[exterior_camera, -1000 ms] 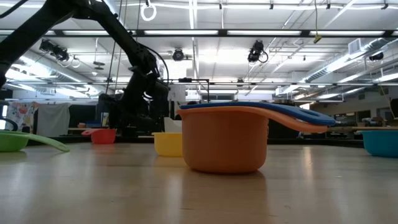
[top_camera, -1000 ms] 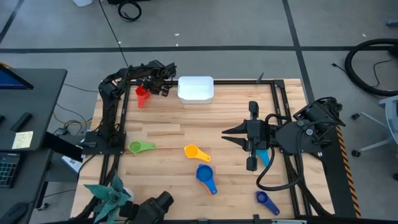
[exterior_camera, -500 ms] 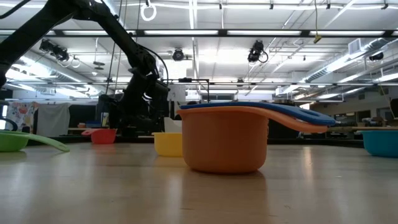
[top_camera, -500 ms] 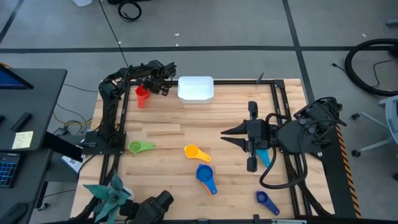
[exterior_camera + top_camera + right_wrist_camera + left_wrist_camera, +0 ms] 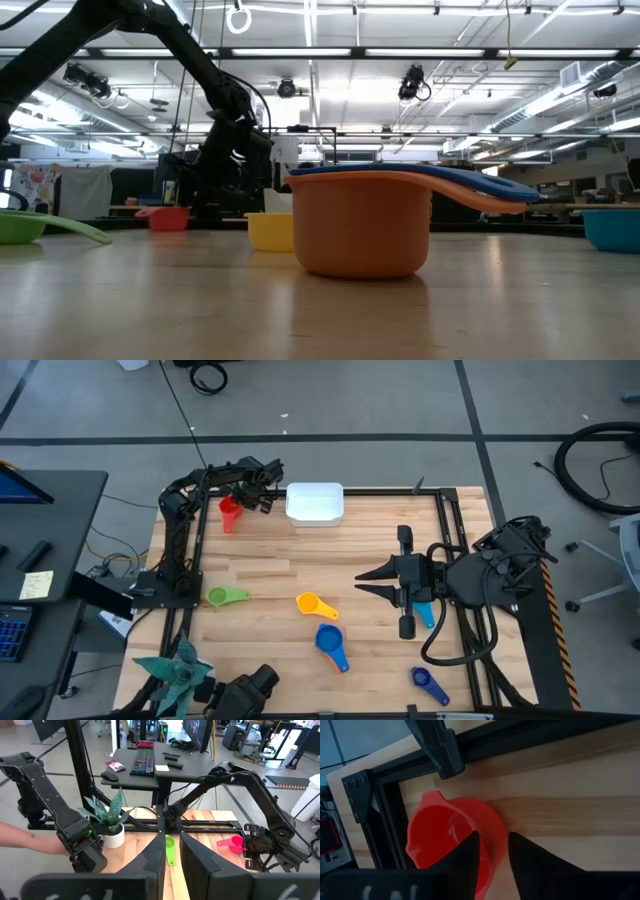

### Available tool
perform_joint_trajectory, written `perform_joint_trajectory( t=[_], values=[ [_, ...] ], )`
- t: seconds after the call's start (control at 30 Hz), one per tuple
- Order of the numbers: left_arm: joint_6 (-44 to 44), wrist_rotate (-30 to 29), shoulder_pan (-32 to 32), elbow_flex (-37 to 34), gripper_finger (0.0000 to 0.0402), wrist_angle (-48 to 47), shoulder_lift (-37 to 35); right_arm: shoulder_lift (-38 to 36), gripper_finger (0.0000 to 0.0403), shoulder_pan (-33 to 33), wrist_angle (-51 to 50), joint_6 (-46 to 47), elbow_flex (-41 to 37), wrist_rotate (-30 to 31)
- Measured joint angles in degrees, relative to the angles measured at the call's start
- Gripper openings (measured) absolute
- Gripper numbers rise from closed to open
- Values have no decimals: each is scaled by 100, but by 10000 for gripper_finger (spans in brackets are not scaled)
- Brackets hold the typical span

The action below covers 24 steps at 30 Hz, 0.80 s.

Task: Nest measuring cups in basket
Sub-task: Stack the red measuring cup on top of the blue measuring cup

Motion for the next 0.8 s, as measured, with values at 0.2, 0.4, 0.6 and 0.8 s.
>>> perform_joint_trajectory(
  t=[0.2, 0.4, 0.6, 0.8],
  values=[
    [92, 26, 10, 0, 26, 34, 105, 0, 62, 2, 0, 0, 0, 0],
    [91, 141, 10, 4, 15, 7, 127, 0, 62, 2, 2, 0, 0, 0],
    [272, 210, -8, 4, 13, -184, 131, 0, 62, 2, 2, 0, 0, -2],
    [607, 723, -97, 237, 13, -442, 131, 0, 62, 2, 2, -204, 0, 0]
  ],
)
